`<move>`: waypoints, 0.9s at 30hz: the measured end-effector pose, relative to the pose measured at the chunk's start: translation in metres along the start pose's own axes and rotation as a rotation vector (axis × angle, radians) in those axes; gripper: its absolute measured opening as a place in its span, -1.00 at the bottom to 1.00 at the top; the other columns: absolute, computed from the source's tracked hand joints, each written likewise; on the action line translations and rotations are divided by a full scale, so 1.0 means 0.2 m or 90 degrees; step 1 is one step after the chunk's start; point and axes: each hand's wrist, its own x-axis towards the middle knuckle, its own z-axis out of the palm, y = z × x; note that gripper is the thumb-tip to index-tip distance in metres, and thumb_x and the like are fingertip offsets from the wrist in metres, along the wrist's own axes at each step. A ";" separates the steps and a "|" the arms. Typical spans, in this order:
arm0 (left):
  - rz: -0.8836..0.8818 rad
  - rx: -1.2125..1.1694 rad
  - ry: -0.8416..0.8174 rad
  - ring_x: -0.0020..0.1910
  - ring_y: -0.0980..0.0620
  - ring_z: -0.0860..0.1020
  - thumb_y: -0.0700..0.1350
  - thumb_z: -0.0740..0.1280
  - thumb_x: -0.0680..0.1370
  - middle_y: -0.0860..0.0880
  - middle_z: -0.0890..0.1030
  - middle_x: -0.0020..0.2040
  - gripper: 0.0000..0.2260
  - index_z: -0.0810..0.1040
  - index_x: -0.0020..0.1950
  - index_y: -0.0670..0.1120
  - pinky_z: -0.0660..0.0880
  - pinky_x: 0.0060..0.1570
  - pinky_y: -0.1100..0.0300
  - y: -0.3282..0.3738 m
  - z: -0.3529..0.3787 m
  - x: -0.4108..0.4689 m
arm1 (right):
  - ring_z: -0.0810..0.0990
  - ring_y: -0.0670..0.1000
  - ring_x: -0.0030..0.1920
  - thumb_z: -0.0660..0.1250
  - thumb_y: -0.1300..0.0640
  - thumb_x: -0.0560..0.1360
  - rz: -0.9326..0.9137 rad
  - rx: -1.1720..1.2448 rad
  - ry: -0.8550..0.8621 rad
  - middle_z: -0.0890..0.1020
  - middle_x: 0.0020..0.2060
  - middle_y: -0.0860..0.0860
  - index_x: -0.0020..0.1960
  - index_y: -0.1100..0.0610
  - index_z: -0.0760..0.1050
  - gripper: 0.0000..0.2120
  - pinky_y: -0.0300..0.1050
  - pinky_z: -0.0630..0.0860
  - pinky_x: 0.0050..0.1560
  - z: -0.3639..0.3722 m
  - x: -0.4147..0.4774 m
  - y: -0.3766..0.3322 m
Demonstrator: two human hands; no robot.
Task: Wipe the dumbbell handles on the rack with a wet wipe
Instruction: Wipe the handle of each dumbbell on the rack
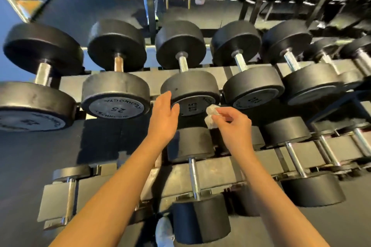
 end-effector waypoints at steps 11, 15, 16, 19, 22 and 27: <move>0.036 0.133 -0.001 0.13 -0.03 0.37 -0.03 0.11 0.63 -0.05 0.48 0.18 -0.71 0.39 0.32 -0.08 0.38 0.10 0.04 0.03 -0.02 0.34 | 0.56 -0.12 -0.02 0.33 0.16 0.53 -0.063 -0.030 0.033 0.60 -0.06 -0.06 0.12 0.14 0.59 -0.82 -0.23 0.49 0.06 0.24 0.55 -0.29; 0.027 0.126 -0.027 0.10 0.00 0.36 -0.05 0.07 0.65 -0.04 0.53 0.11 -0.72 0.48 0.24 -0.08 0.33 0.08 0.08 -0.01 -0.04 0.45 | 0.53 -0.08 0.01 0.34 0.20 0.51 -0.058 -0.077 0.021 0.58 -0.04 -0.03 0.13 0.18 0.58 -0.80 -0.26 0.43 0.05 0.32 0.69 -0.28; 0.026 0.128 -0.038 0.10 0.01 0.35 -0.05 0.06 0.65 -0.03 0.53 0.08 -0.72 0.51 0.19 -0.08 0.32 0.06 0.10 -0.01 -0.04 0.48 | 0.54 -0.08 0.00 0.35 0.21 0.51 -0.058 -0.084 0.019 0.59 -0.04 -0.01 0.12 0.19 0.58 -0.80 -0.26 0.43 0.05 0.33 0.71 -0.27; 0.019 0.134 -0.074 0.07 0.03 0.35 -0.01 -0.01 0.65 0.01 0.50 0.00 -0.67 0.52 0.07 -0.08 0.27 0.04 0.14 -0.01 0.00 0.56 | 0.55 -0.07 -0.03 0.36 0.22 0.49 -0.052 -0.097 0.017 0.62 -0.06 0.01 0.08 0.19 0.60 -0.82 -0.45 0.38 -0.06 0.35 0.75 -0.23; -0.014 0.110 -0.072 0.01 -0.03 0.41 0.01 -0.08 0.61 0.00 0.46 -0.08 -0.67 0.43 -0.09 -0.04 0.29 0.06 0.12 -0.02 0.03 0.63 | 0.54 -0.10 -0.07 0.38 0.23 0.47 -0.046 -0.102 0.002 0.61 -0.10 -0.03 0.04 0.19 0.61 -0.85 -0.54 0.37 -0.13 0.34 0.78 -0.21; -0.122 0.077 -0.074 0.17 -0.17 0.40 -0.02 -0.05 0.63 -0.21 0.50 0.14 -0.62 0.46 0.17 -0.20 0.27 0.16 0.01 -0.05 0.06 0.77 | 0.51 -0.12 -0.14 0.40 0.25 0.46 -0.025 -0.122 -0.063 0.59 -0.16 -0.05 -0.01 0.19 0.62 -0.88 -0.55 0.37 -0.17 0.32 0.86 -0.19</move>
